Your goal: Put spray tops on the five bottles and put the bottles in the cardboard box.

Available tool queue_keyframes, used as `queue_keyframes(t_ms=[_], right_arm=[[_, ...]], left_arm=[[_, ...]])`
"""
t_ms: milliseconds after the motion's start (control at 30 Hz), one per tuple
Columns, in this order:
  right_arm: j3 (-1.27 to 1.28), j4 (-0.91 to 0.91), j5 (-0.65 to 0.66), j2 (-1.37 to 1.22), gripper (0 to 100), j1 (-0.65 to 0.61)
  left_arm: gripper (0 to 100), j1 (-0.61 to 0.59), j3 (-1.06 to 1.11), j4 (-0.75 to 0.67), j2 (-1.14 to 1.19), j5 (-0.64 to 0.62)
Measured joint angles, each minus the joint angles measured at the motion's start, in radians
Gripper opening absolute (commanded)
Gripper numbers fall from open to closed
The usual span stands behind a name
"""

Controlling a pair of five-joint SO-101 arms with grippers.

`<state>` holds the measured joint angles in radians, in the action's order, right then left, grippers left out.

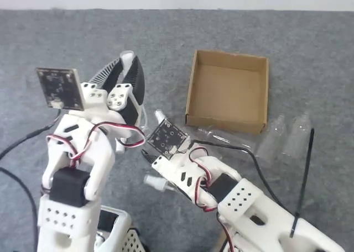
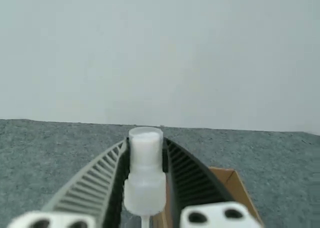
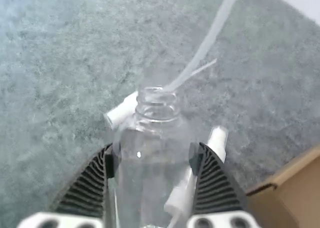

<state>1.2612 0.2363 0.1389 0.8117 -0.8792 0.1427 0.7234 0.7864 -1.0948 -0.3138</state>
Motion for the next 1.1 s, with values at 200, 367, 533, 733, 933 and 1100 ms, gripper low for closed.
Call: queue_keyframes(t_ms=[200, 367, 533, 733, 933, 1100], right_arm=[[0.091, -0.198, -0.008, 0.068, 0.6, 0.003], [0.092, -0.247, -0.137, 0.078, 0.6, 0.054], [0.092, -0.247, -0.196, 0.078, 0.6, 0.064], [0.092, -0.247, -0.201, 0.078, 0.6, 0.063], [0.092, -0.247, -0.204, 0.086, 0.6, 0.063], [0.092, -0.247, -0.204, 0.086, 0.6, 0.064]], left_arm=[[1, -0.003, 0.0, 0.018, 0.0, 0.0], [1, -0.003, 0.0, 0.043, 0.0, 0.0], [1, -0.002, 0.0, 0.061, 0.0, 0.009], [12, 0.038, 0.0, 0.124, 0.0, 0.048], [14, 0.097, -0.002, 0.16, 0.0, 0.118], [13, 0.009, -0.052, 0.16, 0.0, 0.121]])
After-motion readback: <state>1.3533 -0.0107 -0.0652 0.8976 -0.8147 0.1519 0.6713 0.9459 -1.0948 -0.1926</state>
